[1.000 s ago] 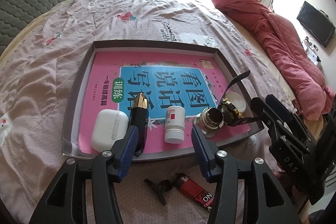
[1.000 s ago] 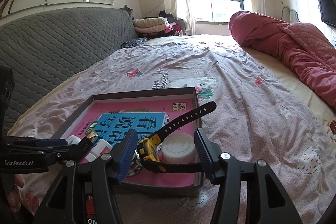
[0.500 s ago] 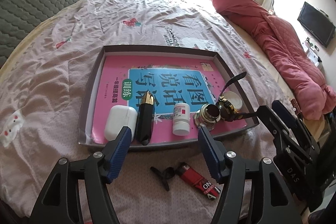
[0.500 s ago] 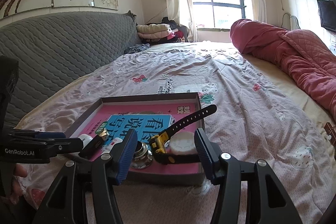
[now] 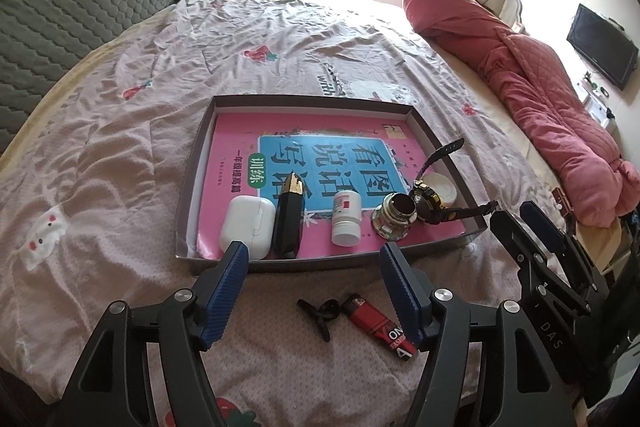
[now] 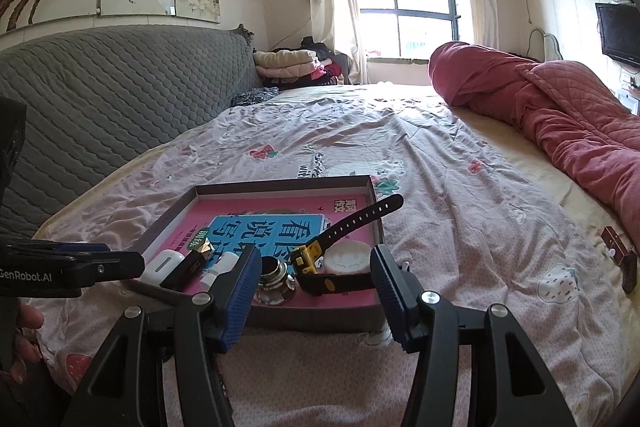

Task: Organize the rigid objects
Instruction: 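Withdraw both open tools from the tray toward the red lighter and black clip, then close left tool on the small black clip while right tool closes on the red lighter, then lift and carry the black clip and red lighter over the grey tray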

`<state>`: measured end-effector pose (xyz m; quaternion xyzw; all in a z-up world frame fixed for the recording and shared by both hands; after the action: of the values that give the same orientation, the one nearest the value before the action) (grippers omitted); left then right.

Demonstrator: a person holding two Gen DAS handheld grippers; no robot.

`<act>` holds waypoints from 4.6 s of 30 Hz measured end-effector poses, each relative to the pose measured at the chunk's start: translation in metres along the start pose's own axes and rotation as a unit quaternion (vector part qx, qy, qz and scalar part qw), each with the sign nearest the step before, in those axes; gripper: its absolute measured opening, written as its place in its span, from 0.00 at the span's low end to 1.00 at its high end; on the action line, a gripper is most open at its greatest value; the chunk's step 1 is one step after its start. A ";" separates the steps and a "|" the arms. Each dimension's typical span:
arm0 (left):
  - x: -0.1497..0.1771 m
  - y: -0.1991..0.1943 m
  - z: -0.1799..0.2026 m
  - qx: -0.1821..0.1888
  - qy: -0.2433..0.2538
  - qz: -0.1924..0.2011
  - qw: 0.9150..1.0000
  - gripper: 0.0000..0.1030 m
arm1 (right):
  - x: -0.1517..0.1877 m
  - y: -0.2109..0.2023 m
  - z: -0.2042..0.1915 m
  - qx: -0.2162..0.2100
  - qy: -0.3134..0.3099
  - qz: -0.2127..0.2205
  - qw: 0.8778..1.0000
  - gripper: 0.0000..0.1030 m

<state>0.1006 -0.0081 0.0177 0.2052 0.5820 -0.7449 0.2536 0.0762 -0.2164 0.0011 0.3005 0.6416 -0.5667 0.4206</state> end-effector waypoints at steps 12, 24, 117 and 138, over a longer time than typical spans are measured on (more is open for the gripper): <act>0.002 -0.016 0.003 -0.003 0.009 0.007 1.000 0.68 | 0.005 -0.017 -0.017 -0.018 -0.009 0.001 1.000 0.55; 0.014 -0.024 -0.013 -0.015 0.006 0.002 1.000 0.68 | 0.017 -0.028 -0.040 -0.037 -0.021 -0.029 0.999 0.55; 0.046 0.094 -0.008 -0.080 0.011 -0.096 0.992 0.49 | 0.069 0.064 -0.072 -0.065 -0.088 -0.195 0.975 0.21; 0.041 0.046 0.004 -0.069 0.031 -0.053 0.996 0.36 | 0.045 0.036 -0.046 -0.079 -0.024 -0.122 0.989 0.21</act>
<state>0.0965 -0.0270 -0.0409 0.1793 0.6499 -0.7085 0.2088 0.0774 -0.1686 -0.0551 0.1720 0.7060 -0.5681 0.3863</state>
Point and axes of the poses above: each gripper's, at about its wrist camera, not at the fingertips, and y roughly the way its jaws point, z to its right, x to its underside, the point moved 2 cm from there along y, roughly the way its jaws point, and after that the axes turned 5 degrees about -y, right-handed, at the moved point
